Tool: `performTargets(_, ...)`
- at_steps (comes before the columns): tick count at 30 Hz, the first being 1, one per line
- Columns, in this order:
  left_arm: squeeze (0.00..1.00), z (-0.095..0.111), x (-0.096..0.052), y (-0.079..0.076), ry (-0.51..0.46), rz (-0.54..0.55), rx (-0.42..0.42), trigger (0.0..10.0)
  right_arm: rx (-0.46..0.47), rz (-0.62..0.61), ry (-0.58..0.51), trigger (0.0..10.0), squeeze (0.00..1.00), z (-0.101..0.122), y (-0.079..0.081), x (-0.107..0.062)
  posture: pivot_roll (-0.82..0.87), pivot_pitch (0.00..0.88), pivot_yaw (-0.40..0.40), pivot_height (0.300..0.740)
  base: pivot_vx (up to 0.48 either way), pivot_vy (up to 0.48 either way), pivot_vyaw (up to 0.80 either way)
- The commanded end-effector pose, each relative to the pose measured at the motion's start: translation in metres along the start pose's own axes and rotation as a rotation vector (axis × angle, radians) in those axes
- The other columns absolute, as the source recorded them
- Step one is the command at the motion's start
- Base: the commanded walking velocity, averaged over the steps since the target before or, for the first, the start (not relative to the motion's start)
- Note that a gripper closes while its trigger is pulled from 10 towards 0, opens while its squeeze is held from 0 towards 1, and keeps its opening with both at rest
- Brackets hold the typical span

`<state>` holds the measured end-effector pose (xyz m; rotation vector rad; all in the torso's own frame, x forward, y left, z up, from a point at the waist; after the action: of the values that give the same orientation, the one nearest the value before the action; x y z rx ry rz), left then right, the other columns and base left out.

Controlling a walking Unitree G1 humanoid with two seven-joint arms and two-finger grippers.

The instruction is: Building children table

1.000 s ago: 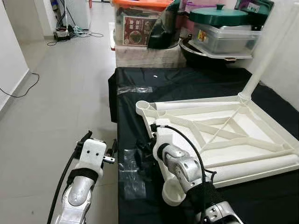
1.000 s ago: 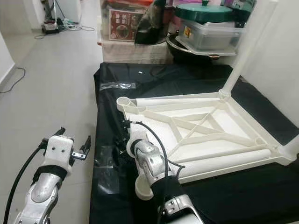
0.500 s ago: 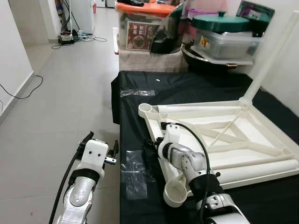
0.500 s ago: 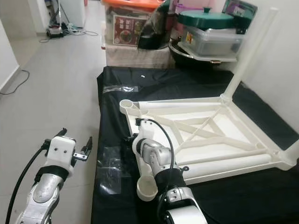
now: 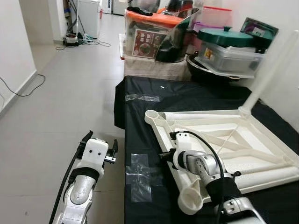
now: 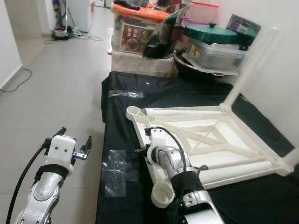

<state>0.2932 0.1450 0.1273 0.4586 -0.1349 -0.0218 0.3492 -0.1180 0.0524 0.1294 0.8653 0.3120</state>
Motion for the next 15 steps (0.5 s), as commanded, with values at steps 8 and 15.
performTargets(8, 0.0, -0.001, -0.002, -0.005, 0.008, -0.012, 0.001, 10.0, -0.521, 0.286, 0.072, 0.0, 0.0, -0.014, 0.008, -0.046, 0.03, 0.0, -0.131, 0.74, 0.0, 0.0, 0.0)
performTargets(15, 0.0, -0.001, -0.001, -0.008, 0.005, -0.02, -0.004, 10.0, -0.835, 0.518, 0.131, 0.0, 0.0, -0.037, 0.012, -0.089, 0.02, 0.0, -0.122, 0.74, 0.0, 0.0, 0.0)
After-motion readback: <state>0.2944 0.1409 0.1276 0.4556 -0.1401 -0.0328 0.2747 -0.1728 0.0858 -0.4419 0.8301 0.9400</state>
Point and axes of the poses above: a point about 5 cm out from each wrist's last joint towards the gripper, its own x axis pointing out of the wrist towards the gripper, its own z axis along the axis of the wrist's last joint, y = z × x, the point moved 4 cm from there along x, pointing out of the wrist towards the gripper, and after that the axes turned 12 degrees about x, right-handed, at the moved point
